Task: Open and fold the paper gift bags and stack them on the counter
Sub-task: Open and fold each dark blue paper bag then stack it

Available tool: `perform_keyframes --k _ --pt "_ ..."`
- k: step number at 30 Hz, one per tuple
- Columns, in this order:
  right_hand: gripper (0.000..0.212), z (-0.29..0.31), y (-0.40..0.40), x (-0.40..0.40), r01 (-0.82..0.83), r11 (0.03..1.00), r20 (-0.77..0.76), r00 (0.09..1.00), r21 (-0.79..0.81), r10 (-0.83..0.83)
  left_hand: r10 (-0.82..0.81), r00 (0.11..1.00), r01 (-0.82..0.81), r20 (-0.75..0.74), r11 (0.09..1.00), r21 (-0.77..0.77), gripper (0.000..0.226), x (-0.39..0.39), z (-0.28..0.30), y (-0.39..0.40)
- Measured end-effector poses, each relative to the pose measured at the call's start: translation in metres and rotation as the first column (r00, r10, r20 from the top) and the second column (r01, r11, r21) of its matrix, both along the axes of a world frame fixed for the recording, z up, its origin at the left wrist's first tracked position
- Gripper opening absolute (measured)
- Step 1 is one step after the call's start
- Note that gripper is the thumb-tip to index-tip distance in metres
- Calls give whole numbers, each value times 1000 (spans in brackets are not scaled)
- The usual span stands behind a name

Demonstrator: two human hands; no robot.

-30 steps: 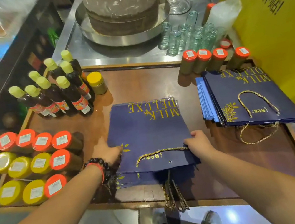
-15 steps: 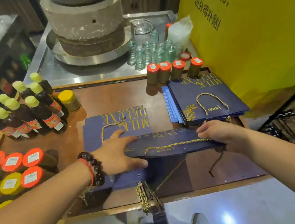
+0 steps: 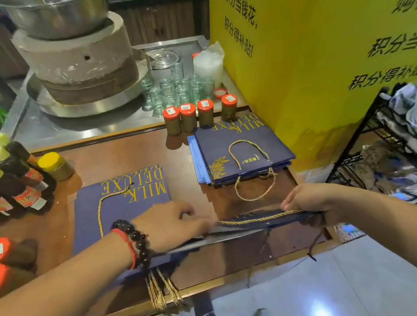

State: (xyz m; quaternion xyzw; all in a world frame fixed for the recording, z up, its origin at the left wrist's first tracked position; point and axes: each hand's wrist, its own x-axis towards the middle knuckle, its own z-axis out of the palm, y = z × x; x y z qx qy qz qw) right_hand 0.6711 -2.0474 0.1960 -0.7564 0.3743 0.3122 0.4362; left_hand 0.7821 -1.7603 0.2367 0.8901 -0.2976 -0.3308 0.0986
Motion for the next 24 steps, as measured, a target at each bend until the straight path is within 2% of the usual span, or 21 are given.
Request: perform_keyframes --k 2,4,5,9,11,13,15,16,18,20,22,24 --pt "23 -3 -15 -6 -36 999 -30 999 4 36 -74 961 75 268 997 5 69 -13 -6 -15" --pt "29 -5 -25 -10 -125 992 -73 990 1 124 -242 822 243 515 968 68 76 -22 -12 -29" --pt "31 -8 -29 -12 -121 992 -94 988 22 123 -298 770 310 565 948 77 74 -25 -13 -36" --pt "33 -13 -39 -21 -110 993 -120 986 34 113 -510 678 493 530 850 187 44 -36 -10 -74" --pt "37 -14 -44 -24 -93 996 -111 990 -11 91 -533 646 526 547 829 187 32 -43 -8 -95" --pt "46 -15 -53 -26 -212 967 -88 976 -138 201 -521 634 532 572 830 166 27 -44 -7 -108" --pt "50 -15 -67 -30 -296 907 -1 951 -301 310 -495 633 526 595 839 139 25 -39 -11 -111" --pt "50 -11 -76 -33 -283 897 66 944 -340 324 -480 636 517 604 847 128 24 -35 -14 -112" --pt "44 2 -95 -39 -200 939 199 945 -279 260 -446 657 487 608 866 108 23 -27 -18 -115" --pt "41 13 -112 -45 -217 956 288 920 -196 267 -411 689 451 597 888 91 22 -20 -19 -118" --pt "42 18 -129 -47 -310 917 335 861 -250 383 -372 718 410 589 909 74 24 -14 -19 -121" --pt "31 21 -143 -47 -368 880 315 833 -300 455 -333 738 382 587 923 43 24 -7 -19 -123"
